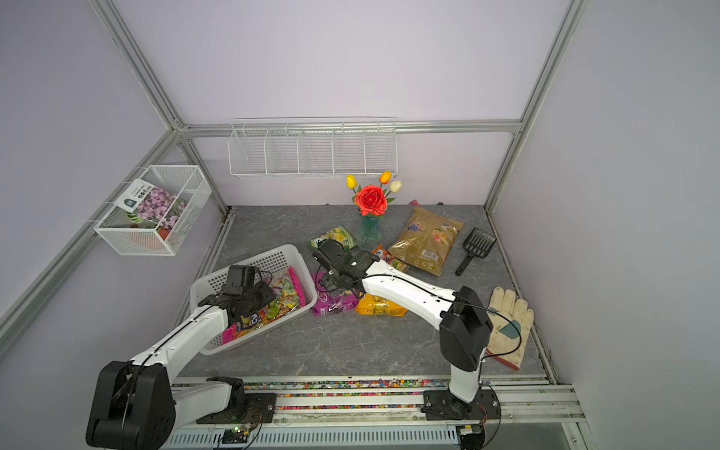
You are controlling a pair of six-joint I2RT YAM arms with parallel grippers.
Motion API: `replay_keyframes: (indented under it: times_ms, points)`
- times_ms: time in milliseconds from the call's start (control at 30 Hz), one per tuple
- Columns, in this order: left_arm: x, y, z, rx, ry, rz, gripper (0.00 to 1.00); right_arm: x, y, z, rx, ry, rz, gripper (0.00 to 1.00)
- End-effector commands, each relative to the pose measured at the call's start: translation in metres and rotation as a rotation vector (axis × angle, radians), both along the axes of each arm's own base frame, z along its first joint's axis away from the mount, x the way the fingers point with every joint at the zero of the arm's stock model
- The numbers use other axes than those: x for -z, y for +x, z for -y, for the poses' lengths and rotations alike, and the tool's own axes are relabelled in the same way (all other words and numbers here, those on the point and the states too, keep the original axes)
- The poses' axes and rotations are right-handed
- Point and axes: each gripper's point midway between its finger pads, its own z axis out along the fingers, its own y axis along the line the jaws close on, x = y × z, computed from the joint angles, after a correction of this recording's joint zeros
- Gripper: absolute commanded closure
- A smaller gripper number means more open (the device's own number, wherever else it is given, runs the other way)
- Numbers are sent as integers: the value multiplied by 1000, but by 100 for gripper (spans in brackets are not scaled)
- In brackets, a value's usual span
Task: Put the candies in the basket
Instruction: Adjust the candy in the basket.
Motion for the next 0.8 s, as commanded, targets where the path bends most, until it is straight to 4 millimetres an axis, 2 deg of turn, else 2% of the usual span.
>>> replay_keyframes:
  times_ms: [0, 133, 233, 333, 500, 633, 767]
  points:
    - [5, -11, 4, 34, 34, -14, 49, -10, 2, 29, 51, -2, 62, 52]
    - [-10, -17, 22, 105, 53, 12, 48, 3, 2, 86, 244, -8, 71, 47]
    - [-13, -37, 32, 108, 24, -21, 48, 20, 2, 133, 442, 6, 28, 44]
    - [-8, -57, 31, 68, -11, -62, 47, 39, 4, 170, 587, 57, -36, 43]
    - [-2, -72, 23, 43, -8, -79, 44, 58, 24, 208, 706, 231, -107, 41]
    - [9, -71, 20, 27, 2, -82, 44, 60, 47, 239, 805, 341, -81, 41]
    - [12, -64, 19, 16, 23, -81, 45, 60, 65, 258, 860, 400, -56, 41]
